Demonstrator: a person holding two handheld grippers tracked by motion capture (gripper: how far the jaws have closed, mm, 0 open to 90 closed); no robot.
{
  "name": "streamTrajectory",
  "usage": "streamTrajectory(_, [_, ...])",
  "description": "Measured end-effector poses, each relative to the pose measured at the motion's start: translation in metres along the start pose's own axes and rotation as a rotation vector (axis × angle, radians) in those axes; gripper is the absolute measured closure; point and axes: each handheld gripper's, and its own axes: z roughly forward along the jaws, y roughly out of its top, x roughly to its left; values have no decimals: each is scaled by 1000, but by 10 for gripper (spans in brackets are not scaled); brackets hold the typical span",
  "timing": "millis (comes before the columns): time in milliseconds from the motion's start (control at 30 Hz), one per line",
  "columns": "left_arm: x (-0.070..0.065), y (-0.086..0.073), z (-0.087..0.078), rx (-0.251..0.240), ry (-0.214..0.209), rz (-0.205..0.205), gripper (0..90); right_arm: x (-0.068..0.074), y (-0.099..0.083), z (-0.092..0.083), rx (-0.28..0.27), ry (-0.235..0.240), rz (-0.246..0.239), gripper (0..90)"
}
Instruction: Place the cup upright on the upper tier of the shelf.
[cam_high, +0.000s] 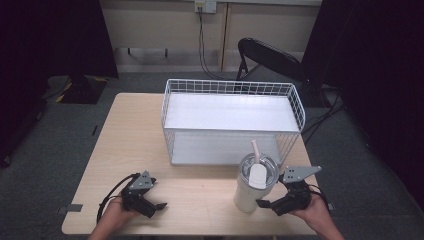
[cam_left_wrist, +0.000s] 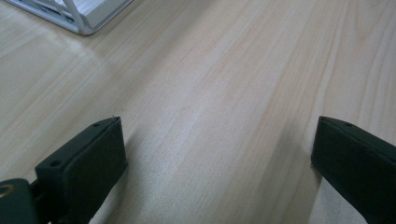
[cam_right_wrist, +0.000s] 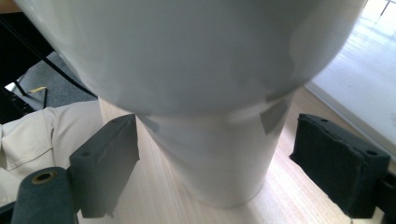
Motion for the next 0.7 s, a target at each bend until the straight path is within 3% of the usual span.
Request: streamTrajectory(700, [0, 0, 0, 0, 0, 0, 26, 2, 1, 12, -88, 11, 21, 90])
